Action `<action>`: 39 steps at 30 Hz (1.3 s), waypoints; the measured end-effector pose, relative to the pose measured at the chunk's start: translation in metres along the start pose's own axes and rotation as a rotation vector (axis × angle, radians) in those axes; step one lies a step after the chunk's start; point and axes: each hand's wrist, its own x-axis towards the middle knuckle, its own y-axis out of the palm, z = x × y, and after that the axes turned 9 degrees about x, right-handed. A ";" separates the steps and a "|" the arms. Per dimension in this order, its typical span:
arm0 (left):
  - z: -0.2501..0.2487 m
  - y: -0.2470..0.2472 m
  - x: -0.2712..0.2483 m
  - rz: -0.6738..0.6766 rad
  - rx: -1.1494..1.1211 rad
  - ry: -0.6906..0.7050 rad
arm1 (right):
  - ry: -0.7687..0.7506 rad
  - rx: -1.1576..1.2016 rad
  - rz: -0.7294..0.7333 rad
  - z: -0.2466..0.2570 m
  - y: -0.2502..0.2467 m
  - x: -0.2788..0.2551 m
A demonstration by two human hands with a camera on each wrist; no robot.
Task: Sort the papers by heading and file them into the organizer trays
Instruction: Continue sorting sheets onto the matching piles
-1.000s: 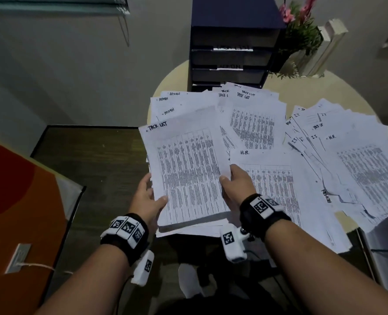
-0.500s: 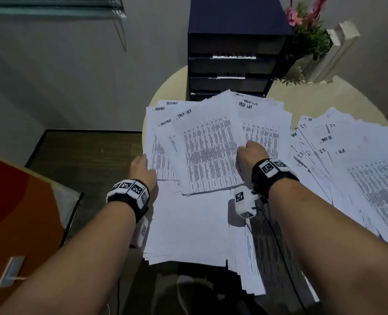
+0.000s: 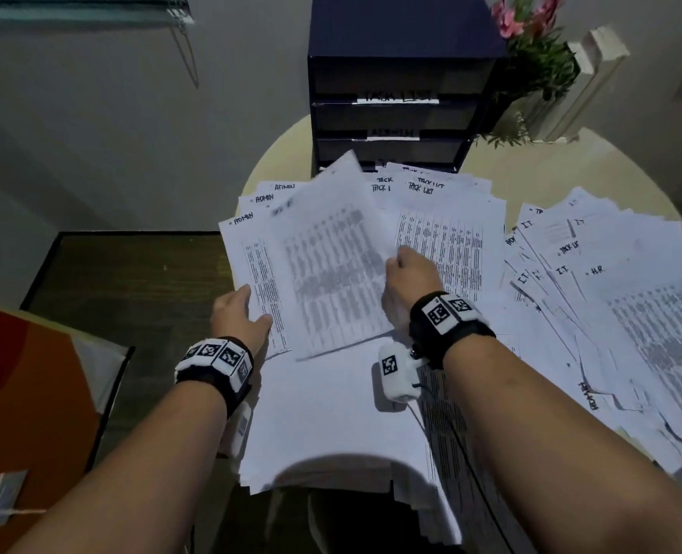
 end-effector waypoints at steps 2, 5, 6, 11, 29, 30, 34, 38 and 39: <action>-0.003 -0.001 -0.003 0.021 0.052 0.013 | 0.062 0.078 -0.158 -0.012 -0.023 0.004; -0.009 -0.002 -0.005 0.032 0.117 0.027 | 0.149 0.109 -0.319 -0.036 -0.057 0.011; -0.010 -0.002 -0.004 0.023 0.122 0.026 | 0.183 0.110 -0.335 -0.043 -0.065 0.013; -0.016 -0.004 -0.002 -0.109 0.190 0.038 | 0.276 0.197 -0.309 -0.066 -0.077 0.028; -0.017 0.006 -0.026 -0.085 0.062 0.070 | -0.411 -0.559 0.204 -0.059 -0.029 -0.021; -0.010 0.004 -0.035 -0.120 0.006 0.004 | -0.498 -0.525 0.172 -0.058 -0.021 -0.033; 0.020 0.003 -0.066 0.080 -0.180 -0.297 | -0.712 -0.565 0.218 -0.064 0.023 -0.076; 0.030 0.001 -0.096 0.244 -0.075 -0.280 | -0.660 -0.786 0.356 -0.063 0.053 -0.089; 0.029 -0.001 -0.102 0.222 -0.061 -0.242 | -0.650 -0.829 0.393 -0.059 0.055 -0.088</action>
